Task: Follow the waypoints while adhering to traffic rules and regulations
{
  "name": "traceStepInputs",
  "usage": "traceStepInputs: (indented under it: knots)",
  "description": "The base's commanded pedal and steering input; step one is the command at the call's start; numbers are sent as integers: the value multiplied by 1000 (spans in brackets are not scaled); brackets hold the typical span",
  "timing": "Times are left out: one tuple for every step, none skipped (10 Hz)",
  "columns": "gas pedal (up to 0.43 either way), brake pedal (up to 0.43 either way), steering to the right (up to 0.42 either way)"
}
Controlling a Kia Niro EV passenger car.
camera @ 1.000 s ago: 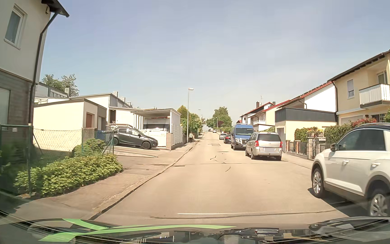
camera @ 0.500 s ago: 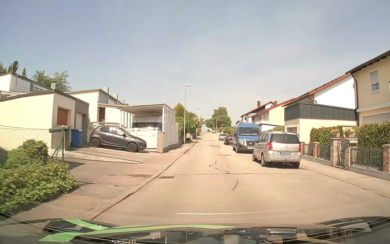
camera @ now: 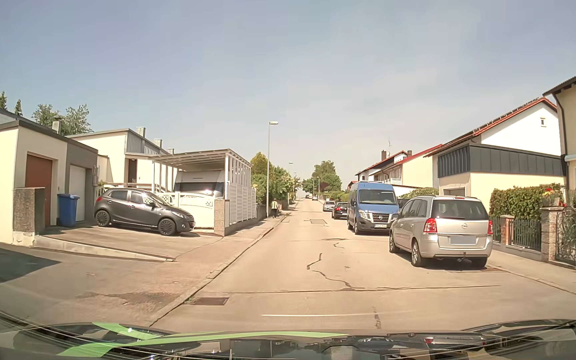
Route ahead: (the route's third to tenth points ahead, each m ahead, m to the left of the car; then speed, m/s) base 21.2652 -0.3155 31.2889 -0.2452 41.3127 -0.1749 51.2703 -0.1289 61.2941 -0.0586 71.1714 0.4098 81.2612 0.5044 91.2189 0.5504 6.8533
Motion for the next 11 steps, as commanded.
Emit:
traceStepInputs:
  knots:
    - [0,0,1]
    - [0,0,0]
    - [0,0,0]
    - [0,0,0]
    - [0,0,0]
    - [0,0,0]
    - [8,0,0]
    - [28,0,0]
    - [47,0,-1]
    - [67,0,-4]
    - [67,0,-4]
